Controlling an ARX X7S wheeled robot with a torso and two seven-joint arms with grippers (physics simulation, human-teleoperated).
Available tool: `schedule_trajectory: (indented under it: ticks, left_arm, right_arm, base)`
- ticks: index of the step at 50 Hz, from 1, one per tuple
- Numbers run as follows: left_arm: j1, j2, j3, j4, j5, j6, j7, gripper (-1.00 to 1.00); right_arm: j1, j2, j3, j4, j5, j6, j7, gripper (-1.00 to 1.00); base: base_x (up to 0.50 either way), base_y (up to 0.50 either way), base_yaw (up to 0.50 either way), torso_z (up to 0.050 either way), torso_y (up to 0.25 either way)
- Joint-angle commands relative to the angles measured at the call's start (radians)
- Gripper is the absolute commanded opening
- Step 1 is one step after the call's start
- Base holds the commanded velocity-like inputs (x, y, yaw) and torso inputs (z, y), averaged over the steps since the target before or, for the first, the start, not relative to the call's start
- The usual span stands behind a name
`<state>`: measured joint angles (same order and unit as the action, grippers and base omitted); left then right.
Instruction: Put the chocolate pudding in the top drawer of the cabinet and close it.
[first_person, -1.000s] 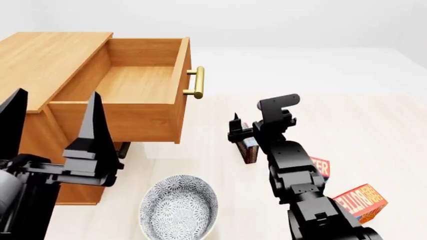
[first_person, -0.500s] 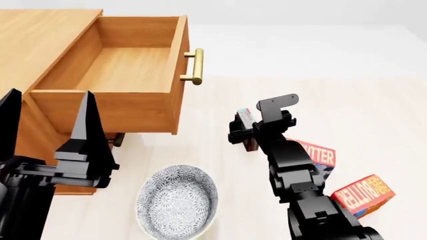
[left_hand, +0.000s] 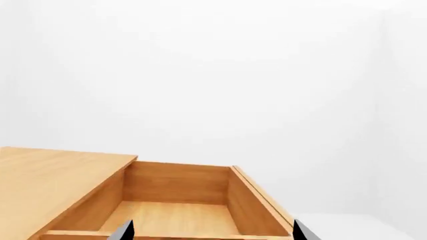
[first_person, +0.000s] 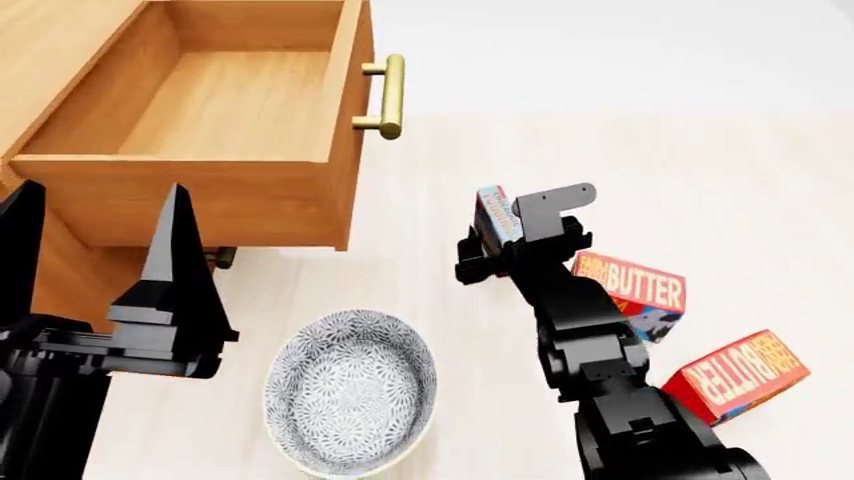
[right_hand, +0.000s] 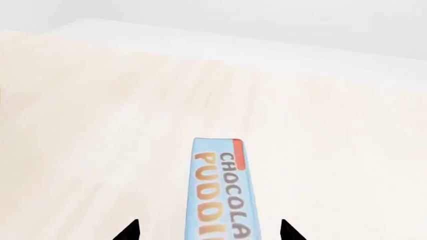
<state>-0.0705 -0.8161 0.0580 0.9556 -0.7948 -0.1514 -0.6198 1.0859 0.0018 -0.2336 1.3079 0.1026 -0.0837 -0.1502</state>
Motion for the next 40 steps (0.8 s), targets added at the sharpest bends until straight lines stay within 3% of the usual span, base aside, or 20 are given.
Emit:
schedule_trajectory:
  ticks: [1, 9, 15, 40]
  left_arm:
    - [0.002, 0.000, 0.007, -0.004, 0.002, 0.005, 0.003, 1.00]
    - [0.012, -0.002, 0.007, -0.003, 0.003, 0.009, 0.002, 1.00]
    - [0.007, -0.002, 0.011, -0.006, 0.005, 0.008, 0.001, 1.00]
    - [-0.008, 0.003, 0.035, -0.018, 0.016, -0.006, -0.011, 1.00]
  right_arm:
    - [0.001, 0.001, -0.012, 0.001, 0.009, 0.001, 0.003, 1.00]
    - [-0.003, 0.001, 0.008, 0.001, -0.014, -0.002, -0.001, 1.00]
    - [0.003, 0.000, 0.001, 0.001, -0.011, 0.003, 0.005, 1.00]
    - [0.014, 0.000, -0.010, 0.001, 0.006, 0.039, 0.010, 1.00]
  base:
    - [0.00, 0.00, 0.00, 0.000, 0.000]
    - [0.00, 0.00, 0.00, 0.000, 0.000]
    - [0.00, 0.00, 0.00, 0.000, -0.224]
    - [0.00, 0.00, 0.00, 0.000, 0.000]
